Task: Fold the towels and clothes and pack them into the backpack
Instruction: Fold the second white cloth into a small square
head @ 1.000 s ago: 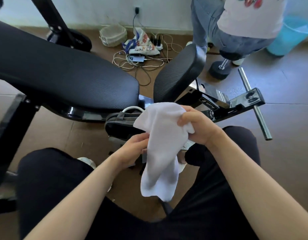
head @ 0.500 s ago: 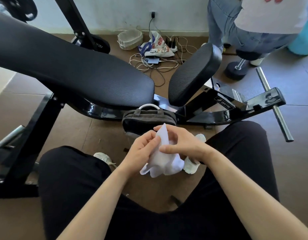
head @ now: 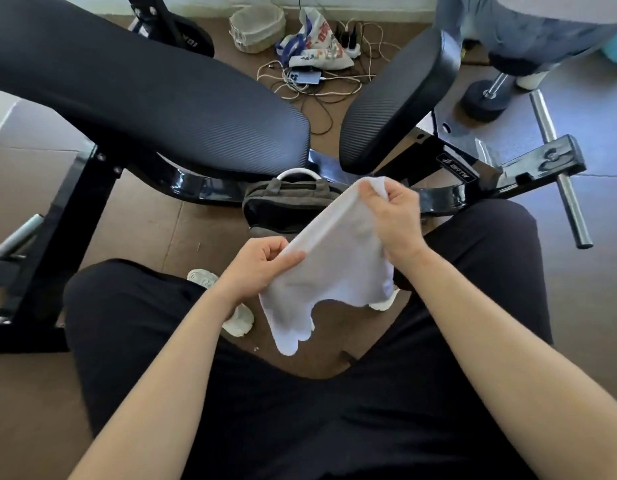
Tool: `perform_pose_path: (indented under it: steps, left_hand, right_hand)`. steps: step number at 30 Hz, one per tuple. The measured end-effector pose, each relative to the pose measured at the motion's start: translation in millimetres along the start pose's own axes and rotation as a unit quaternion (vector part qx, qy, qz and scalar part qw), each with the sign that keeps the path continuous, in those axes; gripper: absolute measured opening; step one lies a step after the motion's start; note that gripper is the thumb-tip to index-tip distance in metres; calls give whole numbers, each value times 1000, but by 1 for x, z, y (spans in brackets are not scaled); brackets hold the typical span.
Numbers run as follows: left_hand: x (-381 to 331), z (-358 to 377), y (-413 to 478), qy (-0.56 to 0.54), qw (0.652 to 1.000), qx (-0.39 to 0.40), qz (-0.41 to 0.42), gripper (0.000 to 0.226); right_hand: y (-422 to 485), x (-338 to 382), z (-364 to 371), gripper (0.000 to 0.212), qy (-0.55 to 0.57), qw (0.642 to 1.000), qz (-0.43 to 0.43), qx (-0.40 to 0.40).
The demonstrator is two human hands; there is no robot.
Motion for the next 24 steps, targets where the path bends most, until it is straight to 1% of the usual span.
perform_pose_path:
  steps: [3, 4, 6, 8, 10, 12, 13, 14, 15, 16, 18, 19, 20, 21, 22, 24]
  left_hand:
    - [9, -6, -4, 36, 994, 89, -52, 35]
    - [13, -9, -5, 58, 990, 107, -70, 37]
    - [21, -16, -4, 120, 981, 114, -105, 42]
    - [28, -22, -2, 184, 966, 108, -144, 46]
    - [29, -25, -2, 200, 958, 104, -178, 47]
    - [26, -21, -2, 140, 967, 112, -182, 48]
    - [22, -16, -2, 99, 974, 111, -173, 48]
    - [18, -12, -1, 64, 981, 102, -155, 46]
    - [16, -8, 0, 42, 987, 82, -131, 43]
    - [14, -4, 0, 29, 993, 59, -103, 39]
    - [6, 1, 1, 11, 998, 32, -50, 25]
    - [1, 3, 0, -6, 999, 35, -34, 13]
    - [-3, 5, -1, -22, 999, 46, -19, 9]
    - [-8, 7, -3, -31, 998, 58, -5, 12]
    - [-12, 8, -5, -33, 997, 65, 6, 14]
    - [-15, 8, -7, -30, 997, 62, 18, 13]
  right_hand:
    - [14, 14, -24, 55, 58, 990, -9, -132]
    - [20, 17, -35, 55, 70, 983, -17, -171]
    - [33, 19, -55, 49, 102, 967, -7, -235]
    - [41, 15, -68, 48, 119, 957, 11, -265]
    - [41, 11, -68, 50, 84, 962, 14, -258]
    - [39, 7, -63, 46, 14, 977, 15, -211]
    - [37, 5, -58, 39, -30, 984, 2, -177]
    - [33, 5, -52, 23, -78, 989, -6, -128]
    - [29, 5, -45, 3, -122, 991, -9, -62]
    - [24, 6, -36, 19, -176, 984, -10, 1]
    - [12, 4, -19, 49, -259, 957, -22, 128]
    - [5, 1, -9, 58, -285, 940, -24, 183]
    - [-2, -2, 1, 65, -302, 923, -29, 236]
    - [-8, -7, 10, 68, -320, 904, -29, 281]
    - [-11, -13, 17, 64, -335, 886, -16, 321]
    - [-17, -18, 25, 33, -357, 858, 10, 369]
Point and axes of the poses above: each hand's wrist, its own y-axis towards the middle knuckle, its own z-axis out of the palm, x = y × z, the point moved 1 cm from there along y, towards the middle knuckle, and after that the axes turned 14 degrees about z, right-handed, at the moved point
